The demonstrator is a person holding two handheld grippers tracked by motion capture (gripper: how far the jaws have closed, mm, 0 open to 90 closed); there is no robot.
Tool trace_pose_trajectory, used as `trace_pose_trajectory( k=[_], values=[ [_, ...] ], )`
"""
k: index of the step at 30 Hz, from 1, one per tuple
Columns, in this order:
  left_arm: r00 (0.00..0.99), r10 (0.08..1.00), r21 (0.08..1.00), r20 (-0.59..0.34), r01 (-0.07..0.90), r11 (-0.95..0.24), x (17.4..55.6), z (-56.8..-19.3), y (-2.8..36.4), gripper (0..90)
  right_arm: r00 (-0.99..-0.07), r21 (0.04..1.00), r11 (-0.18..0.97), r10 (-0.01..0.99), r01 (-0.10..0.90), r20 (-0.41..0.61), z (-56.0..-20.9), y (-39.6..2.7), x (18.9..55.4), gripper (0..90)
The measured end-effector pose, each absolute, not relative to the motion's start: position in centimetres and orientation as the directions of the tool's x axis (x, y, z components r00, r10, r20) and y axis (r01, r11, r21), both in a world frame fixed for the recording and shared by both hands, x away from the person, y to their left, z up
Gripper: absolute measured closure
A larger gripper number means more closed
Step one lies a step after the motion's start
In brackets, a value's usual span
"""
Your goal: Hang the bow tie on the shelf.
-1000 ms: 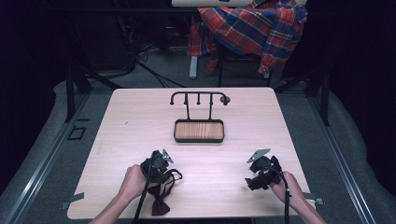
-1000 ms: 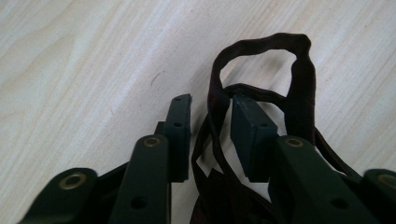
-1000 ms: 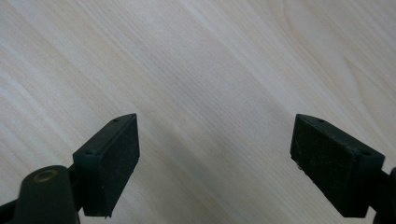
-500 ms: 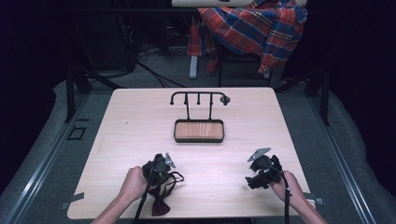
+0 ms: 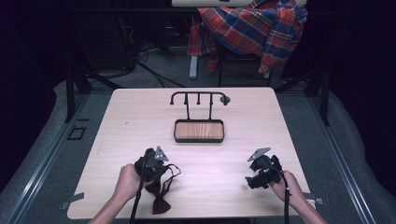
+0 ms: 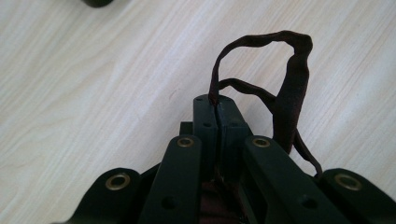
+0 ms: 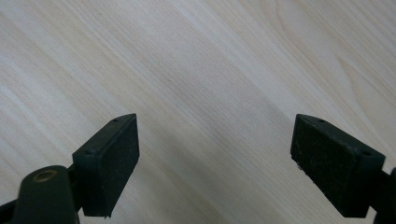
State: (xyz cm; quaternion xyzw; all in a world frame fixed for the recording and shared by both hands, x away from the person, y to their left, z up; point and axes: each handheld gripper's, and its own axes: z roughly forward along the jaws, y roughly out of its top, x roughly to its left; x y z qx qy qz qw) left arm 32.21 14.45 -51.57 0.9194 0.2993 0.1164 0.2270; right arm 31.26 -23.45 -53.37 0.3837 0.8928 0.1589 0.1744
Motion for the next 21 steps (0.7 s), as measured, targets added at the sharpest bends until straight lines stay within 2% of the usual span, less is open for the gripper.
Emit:
trace_pose_trajectory(
  k=[8, 21],
  values=[
    [0.775, 0.626, 0.572, 0.085, 0.477, -0.668, 31.5, -49.9, 15.1, 88.9, -0.637, 0.441, 0.645, 0.747, 0.624, -0.192, -53.1, -23.6, 31.3, 15.2],
    [0.742, 0.663, 0.626, 0.099, 0.471, -0.621, 31.2, -48.3, 16.5, 89.1, -0.648, 0.437, 0.652, 0.739, 0.619, -0.184, -53.0, -23.4, 31.5, 15.2]
  ],
)
